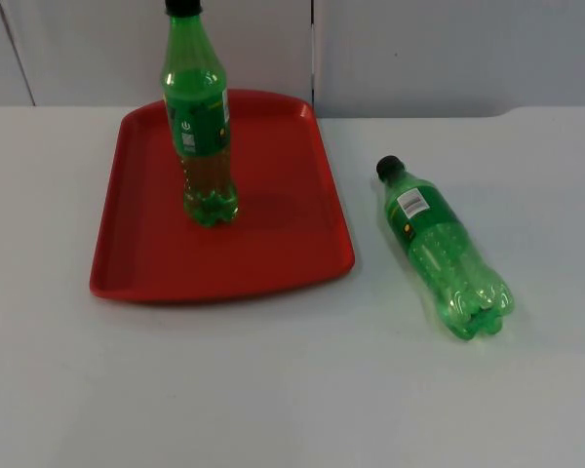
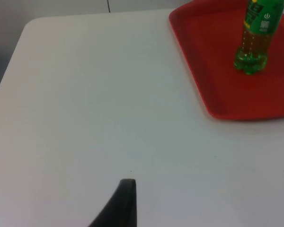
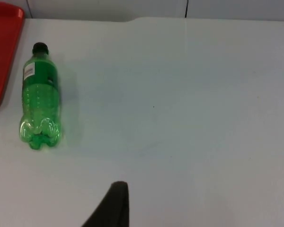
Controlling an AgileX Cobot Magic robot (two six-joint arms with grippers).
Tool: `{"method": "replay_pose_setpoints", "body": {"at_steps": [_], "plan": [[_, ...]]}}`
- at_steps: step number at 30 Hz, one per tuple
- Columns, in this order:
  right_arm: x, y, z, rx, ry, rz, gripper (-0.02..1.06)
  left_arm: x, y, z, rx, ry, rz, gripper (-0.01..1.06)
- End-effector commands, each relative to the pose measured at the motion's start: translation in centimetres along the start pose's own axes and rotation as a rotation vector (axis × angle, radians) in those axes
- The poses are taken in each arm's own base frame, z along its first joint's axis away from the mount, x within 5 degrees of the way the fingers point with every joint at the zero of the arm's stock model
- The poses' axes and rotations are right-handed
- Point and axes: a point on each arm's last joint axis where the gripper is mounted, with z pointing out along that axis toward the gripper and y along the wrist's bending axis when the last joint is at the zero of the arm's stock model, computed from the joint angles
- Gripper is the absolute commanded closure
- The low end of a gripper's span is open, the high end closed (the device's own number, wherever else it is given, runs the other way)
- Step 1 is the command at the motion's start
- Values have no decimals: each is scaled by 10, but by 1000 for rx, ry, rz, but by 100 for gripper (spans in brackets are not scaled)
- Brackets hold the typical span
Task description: Place the bottle upright on the tray.
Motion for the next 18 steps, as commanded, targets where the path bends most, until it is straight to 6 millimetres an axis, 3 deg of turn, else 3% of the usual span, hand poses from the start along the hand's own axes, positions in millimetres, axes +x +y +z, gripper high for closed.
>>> {"method": "replay_pose_setpoints", "body": {"at_steps": [1,6,9,10,14,15,18], "plan": [[-12,-1,0,10,-36,-14,-1,1,-1,1,2,-2,-4,0],[-50,-1,14,4,-10,-19,-1,1,-1,1,2,-2,-4,0],[-83,0,42,-13,68,-14,-1,1,-1,1,2,-2,-4,0],[-83,0,42,-13,68,-14,-1,1,-1,1,2,-2,-4,0],[-130,4,95,-49,207,10,-1,1,-1,1,2,-2,-4,0],[-130,4,95,-49,207,10,-1,1,-1,1,2,-2,-4,0],[-156,7,140,-67,304,12,-1,1,-1,1,2,-2,-4,0]]}}
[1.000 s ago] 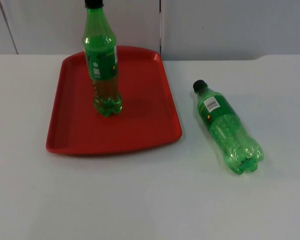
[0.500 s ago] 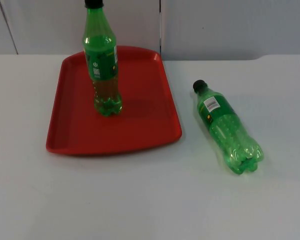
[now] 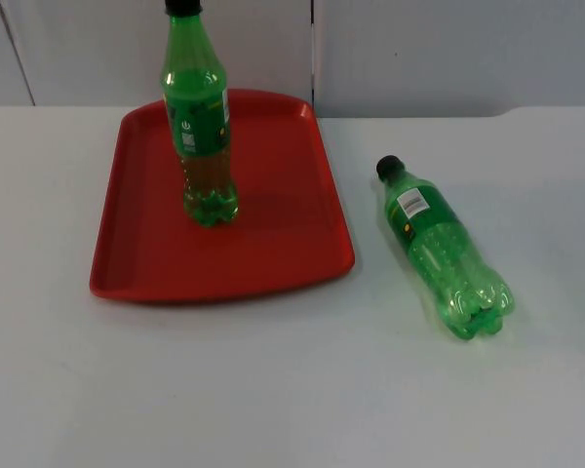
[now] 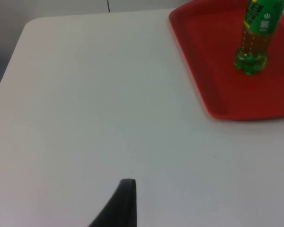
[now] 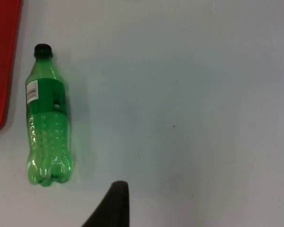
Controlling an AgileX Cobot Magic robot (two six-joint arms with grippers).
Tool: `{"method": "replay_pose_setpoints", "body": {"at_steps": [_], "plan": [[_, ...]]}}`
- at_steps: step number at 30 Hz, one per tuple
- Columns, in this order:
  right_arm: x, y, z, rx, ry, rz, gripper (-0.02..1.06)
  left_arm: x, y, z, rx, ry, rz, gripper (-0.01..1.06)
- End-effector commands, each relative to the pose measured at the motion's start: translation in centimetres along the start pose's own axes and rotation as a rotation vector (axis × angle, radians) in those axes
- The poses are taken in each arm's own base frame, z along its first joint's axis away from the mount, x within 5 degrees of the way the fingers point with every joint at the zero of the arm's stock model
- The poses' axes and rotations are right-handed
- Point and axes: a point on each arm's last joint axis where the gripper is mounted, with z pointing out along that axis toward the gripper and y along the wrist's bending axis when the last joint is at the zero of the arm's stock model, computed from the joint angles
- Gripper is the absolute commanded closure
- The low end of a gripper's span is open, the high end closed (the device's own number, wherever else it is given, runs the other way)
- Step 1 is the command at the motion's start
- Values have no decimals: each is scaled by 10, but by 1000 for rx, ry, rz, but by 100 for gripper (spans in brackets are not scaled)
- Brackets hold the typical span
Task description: Place the bottle upright on the tray.
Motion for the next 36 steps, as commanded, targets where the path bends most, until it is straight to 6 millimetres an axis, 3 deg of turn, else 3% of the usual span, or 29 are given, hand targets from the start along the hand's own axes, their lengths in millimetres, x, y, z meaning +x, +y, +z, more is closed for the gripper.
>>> {"method": "replay_pose_setpoints", "body": {"at_steps": [1,12,14,15,19,20,24,25,27,29,31,34,36], "plan": [[-17,0,14,-5,16,-5,-1,1,-1,1,2,-2,-4,0],[-103,8,113,-113,203,10,-1,1,-1,1,2,-2,-4,0],[-111,12,121,-137,220,3,-1,1,-1,1,2,-2,-4,0],[-119,19,139,-157,268,-13,-1,1,-1,1,2,-2,-4,0],[-139,51,183,-208,336,-79,-1,1,-1,1,2,-2,-4,0],[-139,51,183,-208,336,-79,-1,1,-1,1,2,-2,-4,0],[-147,91,225,-250,393,-124,-1,1,-1,1,2,-2,-4,0],[-147,91,225,-250,393,-124,-1,1,-1,1,2,-2,-4,0],[-147,110,245,-222,393,-141,-1,1,-1,1,2,-2,-4,0],[-143,129,265,-184,399,-167,-1,1,-1,1,2,-2,-4,0],[-140,138,271,-168,400,-183,-1,1,-1,1,2,-2,-4,0],[-122,163,296,-173,446,-209,-1,1,-1,1,2,-2,-4,0],[-117,168,301,-173,459,-208,-1,1,-1,1,2,-2,-4,0]]}}
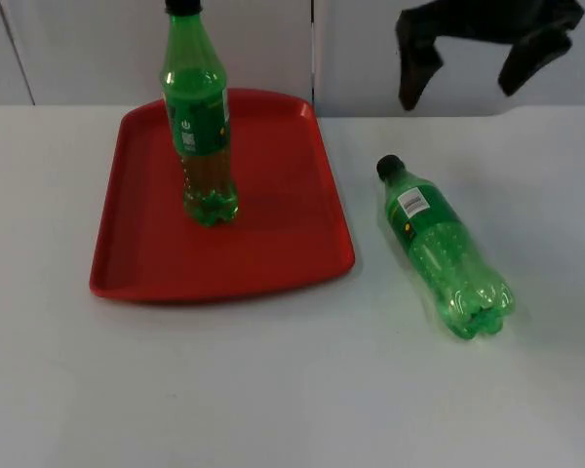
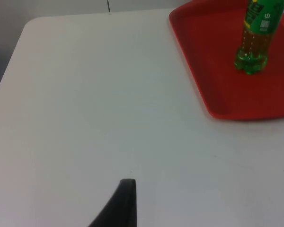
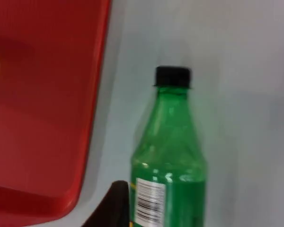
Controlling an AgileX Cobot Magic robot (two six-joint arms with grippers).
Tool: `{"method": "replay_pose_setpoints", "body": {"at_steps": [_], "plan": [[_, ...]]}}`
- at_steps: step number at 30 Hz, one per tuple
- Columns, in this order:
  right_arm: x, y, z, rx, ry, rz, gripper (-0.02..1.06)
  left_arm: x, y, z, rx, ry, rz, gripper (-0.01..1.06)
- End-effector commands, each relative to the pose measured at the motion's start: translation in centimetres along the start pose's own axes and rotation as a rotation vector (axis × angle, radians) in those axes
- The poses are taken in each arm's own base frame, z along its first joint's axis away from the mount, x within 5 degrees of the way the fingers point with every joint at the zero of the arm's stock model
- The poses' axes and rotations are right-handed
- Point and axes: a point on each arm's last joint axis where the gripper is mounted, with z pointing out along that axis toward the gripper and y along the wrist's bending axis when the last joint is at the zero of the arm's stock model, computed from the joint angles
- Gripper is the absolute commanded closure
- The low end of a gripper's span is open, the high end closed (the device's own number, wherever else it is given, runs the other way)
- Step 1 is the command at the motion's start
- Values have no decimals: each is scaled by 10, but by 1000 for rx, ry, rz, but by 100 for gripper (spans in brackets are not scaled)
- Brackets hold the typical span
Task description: Place the bottle upright on the tray.
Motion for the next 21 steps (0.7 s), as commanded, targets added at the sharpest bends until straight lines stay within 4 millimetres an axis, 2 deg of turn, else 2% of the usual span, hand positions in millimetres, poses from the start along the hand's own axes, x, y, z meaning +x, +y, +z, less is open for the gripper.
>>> {"method": "replay_pose_setpoints", "body": {"at_steps": [1,2,5,11,21], "plan": [[1,5,10,14,23,-3,-1,1,-1,1,2,-2,-4,0],[3,9,23,13,48,-2,-1,1,-1,1,2,-2,-4,0],[7,9,41,11,83,27,0,1,-1,1,2,-2,-4,0],[13,9,65,16,130,34,0,1,-1,1,2,-2,-4,0],[26,20,105,19,212,16,0,1,-1,1,2,-2,-4,0]]}}
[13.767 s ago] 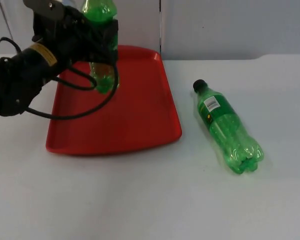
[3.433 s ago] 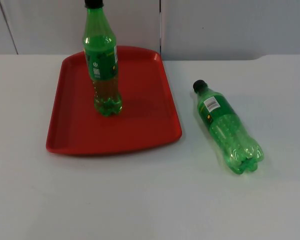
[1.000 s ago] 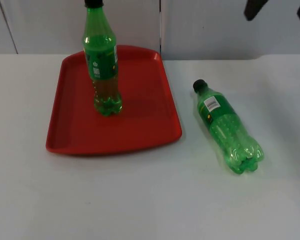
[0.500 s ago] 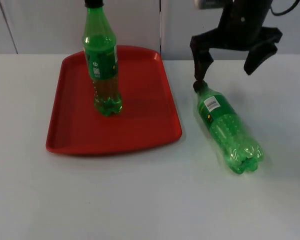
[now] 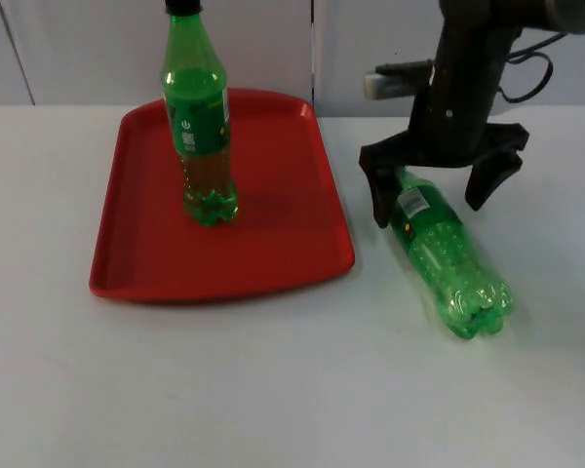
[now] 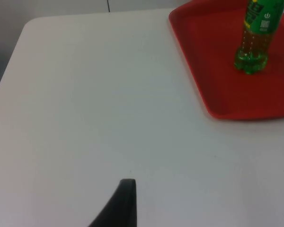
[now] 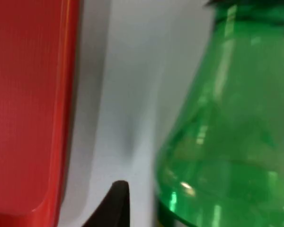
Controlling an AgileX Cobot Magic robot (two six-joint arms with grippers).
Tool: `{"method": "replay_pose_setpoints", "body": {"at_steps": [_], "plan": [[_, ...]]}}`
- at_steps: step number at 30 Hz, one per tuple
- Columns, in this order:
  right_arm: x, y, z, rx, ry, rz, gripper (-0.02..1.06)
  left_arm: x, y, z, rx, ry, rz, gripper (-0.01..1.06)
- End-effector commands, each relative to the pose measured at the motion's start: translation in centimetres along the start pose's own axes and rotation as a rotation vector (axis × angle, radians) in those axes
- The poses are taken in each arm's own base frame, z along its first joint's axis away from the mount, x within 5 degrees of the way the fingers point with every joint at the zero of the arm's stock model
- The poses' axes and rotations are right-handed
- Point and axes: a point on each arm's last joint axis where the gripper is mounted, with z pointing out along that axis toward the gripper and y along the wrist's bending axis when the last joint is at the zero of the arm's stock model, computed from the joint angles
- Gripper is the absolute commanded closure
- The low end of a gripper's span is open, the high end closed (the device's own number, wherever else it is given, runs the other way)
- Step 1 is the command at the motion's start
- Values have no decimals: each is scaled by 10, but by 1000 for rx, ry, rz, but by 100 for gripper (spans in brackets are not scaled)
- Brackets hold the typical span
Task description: Place the bottle upright on the tray.
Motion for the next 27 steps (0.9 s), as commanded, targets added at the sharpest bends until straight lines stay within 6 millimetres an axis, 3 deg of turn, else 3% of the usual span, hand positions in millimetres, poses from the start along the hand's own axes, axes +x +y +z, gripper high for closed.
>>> {"method": "replay_pose_setpoints", "body": {"at_steps": [1,3,11,13,14,17,18,19,21,25,27], "plan": [[1,4,6,1,16,0,0,1,-1,1,2,-2,-5,0],[1,4,7,1,15,5,1,1,-1,1,2,-2,-5,0],[1,4,8,0,7,32,28,1,-1,1,2,-2,-5,0],[1,4,8,1,16,32,41,1,-1,1,2,-2,-5,0],[1,4,8,1,16,32,41,1,-1,1,2,-2,-5,0],[1,2,6,17,11,26,73,1,-1,1,2,-2,-5,0],[1,2,6,17,11,26,73,1,-1,1,2,-2,-5,0],[1,1,5,26,8,22,93,1,-1,1,2,-2,-5,0],[0,2,0,23,-1,8,104,1,-1,1,2,-2,-5,0],[-3,2,-17,18,-43,-15,105,1,-1,1,2,-2,-5,0],[-7,4,-40,4,-105,-34,105,1,-1,1,2,-2,-5,0]]}}
